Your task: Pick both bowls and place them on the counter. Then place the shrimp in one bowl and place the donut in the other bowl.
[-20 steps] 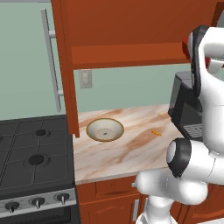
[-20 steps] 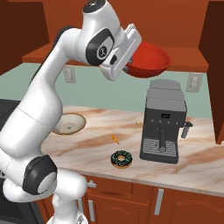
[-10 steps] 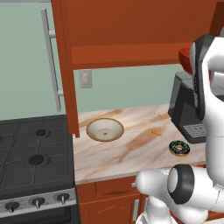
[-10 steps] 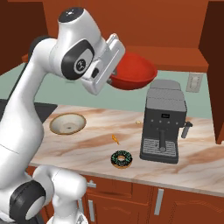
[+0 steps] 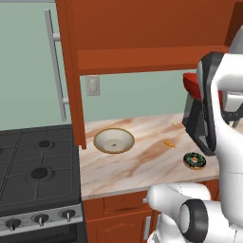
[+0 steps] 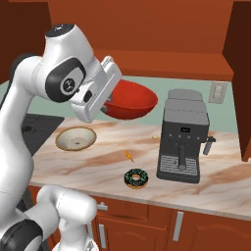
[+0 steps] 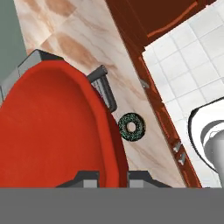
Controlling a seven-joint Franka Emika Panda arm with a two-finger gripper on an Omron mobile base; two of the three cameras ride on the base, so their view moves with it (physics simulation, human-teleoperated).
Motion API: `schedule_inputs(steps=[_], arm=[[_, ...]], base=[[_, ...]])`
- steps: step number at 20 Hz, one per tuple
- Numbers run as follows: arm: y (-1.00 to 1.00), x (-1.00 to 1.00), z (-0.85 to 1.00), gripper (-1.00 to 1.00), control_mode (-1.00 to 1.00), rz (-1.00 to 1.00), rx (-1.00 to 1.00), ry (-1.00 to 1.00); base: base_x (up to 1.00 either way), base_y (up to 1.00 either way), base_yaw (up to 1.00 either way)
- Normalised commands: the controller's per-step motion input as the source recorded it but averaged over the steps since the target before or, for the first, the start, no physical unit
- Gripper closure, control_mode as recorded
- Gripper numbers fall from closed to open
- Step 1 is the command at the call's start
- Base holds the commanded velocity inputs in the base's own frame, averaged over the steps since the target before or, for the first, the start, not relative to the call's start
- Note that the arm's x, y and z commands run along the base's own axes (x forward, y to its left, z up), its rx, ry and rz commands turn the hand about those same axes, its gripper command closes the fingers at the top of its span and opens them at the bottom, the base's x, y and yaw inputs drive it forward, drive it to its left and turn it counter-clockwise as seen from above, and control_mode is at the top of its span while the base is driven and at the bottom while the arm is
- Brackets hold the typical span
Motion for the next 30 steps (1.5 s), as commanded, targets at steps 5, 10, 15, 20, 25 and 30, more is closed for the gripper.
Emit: schedule_inputs(steps=[5, 10, 15, 20, 25, 30], arm=[[0.43, -0.06, -0.34, 1.0, -1.0, 0.12, 0.01, 0.11], [0.42, 0.0, -0.39, 1.0, -1.0, 0.18, 0.03, 0.04], [0.35, 0.02, -0.42, 1.0, -1.0, 0.23, 0.01, 0.0], [0.41, 0.04, -0.41, 1.0, -1.0, 0.15, 0.0, 0.0], [0.46, -0.02, -0.33, 1.0, -1.0, 0.05, 0.0, 0.02], [0.47, -0.1, -0.27, 1.0, -1.0, 0.0, 0.0, 0.05]], base=[[0.0, 0.0, 0.0], [0.0, 0.0, 0.0], [0.0, 0.0, 0.0], [0.0, 0.0, 0.0], [0.0, 0.0, 0.0], [0.0, 0.0, 0.0]])
